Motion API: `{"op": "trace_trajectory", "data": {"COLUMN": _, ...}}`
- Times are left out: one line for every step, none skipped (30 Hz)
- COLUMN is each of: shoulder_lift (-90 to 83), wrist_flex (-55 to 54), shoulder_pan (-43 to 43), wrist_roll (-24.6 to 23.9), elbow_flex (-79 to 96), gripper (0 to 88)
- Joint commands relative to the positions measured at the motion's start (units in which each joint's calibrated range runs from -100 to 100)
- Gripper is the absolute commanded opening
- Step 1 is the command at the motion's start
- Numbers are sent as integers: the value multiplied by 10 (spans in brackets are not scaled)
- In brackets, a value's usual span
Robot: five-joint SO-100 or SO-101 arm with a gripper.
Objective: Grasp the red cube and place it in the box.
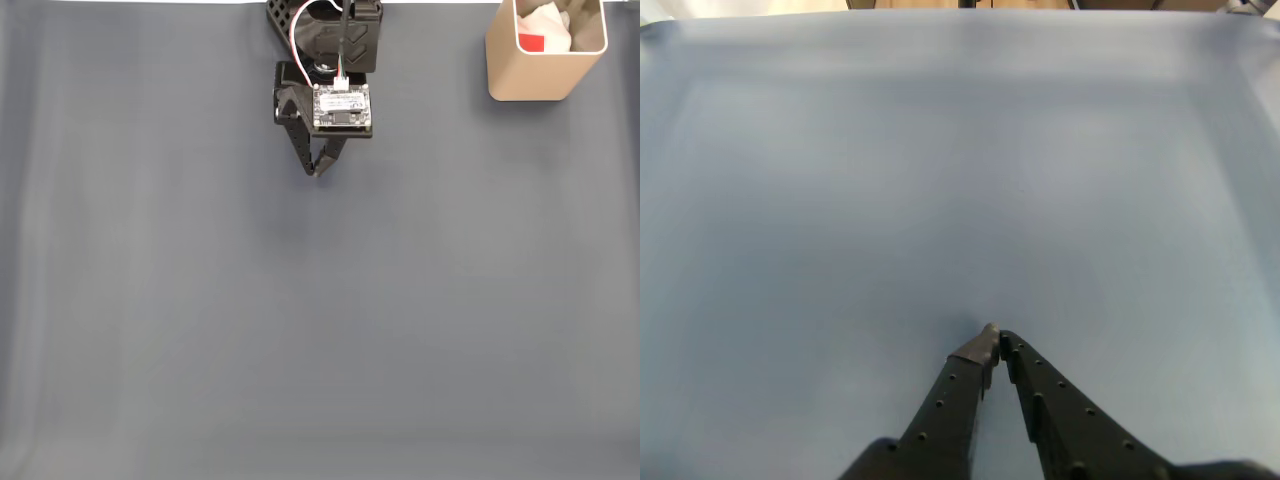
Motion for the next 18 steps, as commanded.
{"op": "trace_trajectory", "data": {"shoulder_lift": -37, "wrist_flex": 23, "shoulder_pan": -6, "wrist_roll": -5, "elbow_flex": 30, "gripper": 1}}
{"op": "trace_trajectory", "data": {"shoulder_lift": -37, "wrist_flex": 26, "shoulder_pan": -7, "wrist_roll": -5, "elbow_flex": 38, "gripper": 1}}
{"op": "trace_trajectory", "data": {"shoulder_lift": -38, "wrist_flex": 34, "shoulder_pan": -7, "wrist_roll": -6, "elbow_flex": 44, "gripper": 1}}
{"op": "trace_trajectory", "data": {"shoulder_lift": -38, "wrist_flex": 54, "shoulder_pan": -8, "wrist_roll": -8, "elbow_flex": 45, "gripper": 1}}
{"op": "trace_trajectory", "data": {"shoulder_lift": -38, "wrist_flex": 71, "shoulder_pan": -14, "wrist_roll": -9, "elbow_flex": 45, "gripper": 1}}
{"op": "trace_trajectory", "data": {"shoulder_lift": -38, "wrist_flex": 88, "shoulder_pan": -20, "wrist_roll": -12, "elbow_flex": 45, "gripper": 1}}
{"op": "trace_trajectory", "data": {"shoulder_lift": -38, "wrist_flex": 108, "shoulder_pan": -25, "wrist_roll": -14, "elbow_flex": 45, "gripper": 1}}
{"op": "trace_trajectory", "data": {"shoulder_lift": -38, "wrist_flex": 126, "shoulder_pan": -28, "wrist_roll": -14, "elbow_flex": 45, "gripper": 1}}
{"op": "trace_trajectory", "data": {"shoulder_lift": -38, "wrist_flex": 143, "shoulder_pan": -31, "wrist_roll": -15, "elbow_flex": 45, "gripper": 3}}
{"op": "trace_trajectory", "data": {"shoulder_lift": -38, "wrist_flex": 161, "shoulder_pan": -32, "wrist_roll": -16, "elbow_flex": 45, "gripper": 3}}
{"op": "trace_trajectory", "data": {"shoulder_lift": -38, "wrist_flex": 177, "shoulder_pan": -32, "wrist_roll": -16, "elbow_flex": 45, "gripper": 4}}
{"op": "trace_trajectory", "data": {"shoulder_lift": -38, "wrist_flex": 192, "shoulder_pan": -32, "wrist_roll": -17, "elbow_flex": 45, "gripper": 4}}
{"op": "trace_trajectory", "data": {"shoulder_lift": -38, "wrist_flex": 207, "shoulder_pan": -32, "wrist_roll": -19, "elbow_flex": 45, "gripper": 5}}
{"op": "trace_trajectory", "data": {"shoulder_lift": -38, "wrist_flex": 221, "shoulder_pan": -32, "wrist_roll": -19, "elbow_flex": 45, "gripper": 6}}
{"op": "trace_trajectory", "data": {"shoulder_lift": -38, "wrist_flex": 233, "shoulder_pan": -32, "wrist_roll": -19, "elbow_flex": 45, "gripper": 6}}
{"op": "trace_trajectory", "data": {"shoulder_lift": -38, "wrist_flex": 243, "shoulder_pan": -32, "wrist_roll": -19, "elbow_flex": 45, "gripper": 6}}
{"op": "trace_trajectory", "data": {"shoulder_lift": -38, "wrist_flex": 250, "shoulder_pan": -32, "wrist_roll": -20, "elbow_flex": 45, "gripper": 6}}
{"op": "trace_trajectory", "data": {"shoulder_lift": -38, "wrist_flex": 257, "shoulder_pan": -31, "wrist_roll": -19, "elbow_flex": 45, "gripper": 6}}
